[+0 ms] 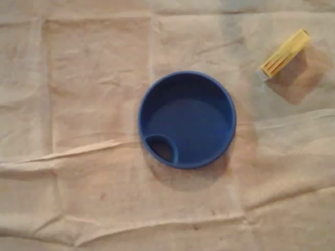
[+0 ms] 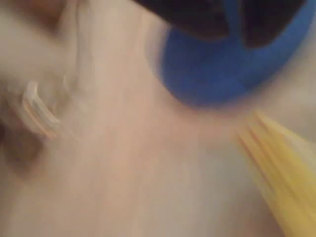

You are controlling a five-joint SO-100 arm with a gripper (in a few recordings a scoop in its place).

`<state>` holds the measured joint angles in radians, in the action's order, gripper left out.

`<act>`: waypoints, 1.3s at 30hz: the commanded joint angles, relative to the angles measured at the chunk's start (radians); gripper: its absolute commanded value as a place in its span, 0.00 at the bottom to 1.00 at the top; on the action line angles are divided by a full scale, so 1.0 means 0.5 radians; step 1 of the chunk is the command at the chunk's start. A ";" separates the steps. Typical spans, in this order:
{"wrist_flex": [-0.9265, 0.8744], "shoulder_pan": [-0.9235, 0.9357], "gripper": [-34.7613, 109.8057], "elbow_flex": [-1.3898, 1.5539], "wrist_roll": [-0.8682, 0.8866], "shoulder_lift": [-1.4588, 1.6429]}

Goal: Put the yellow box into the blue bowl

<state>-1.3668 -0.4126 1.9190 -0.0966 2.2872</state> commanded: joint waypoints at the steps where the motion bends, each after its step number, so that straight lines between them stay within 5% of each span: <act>1: 0.028 -0.037 0.24 -0.064 -0.181 -0.034; 11: 0.021 -0.031 0.25 -0.209 -0.221 -0.598; 22: -0.172 -0.046 0.43 -0.423 -0.221 -0.733; 39: -0.052 -0.025 0.43 -0.430 -0.273 -1.144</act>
<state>-1.4297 -0.4280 1.7503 -0.2086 1.7303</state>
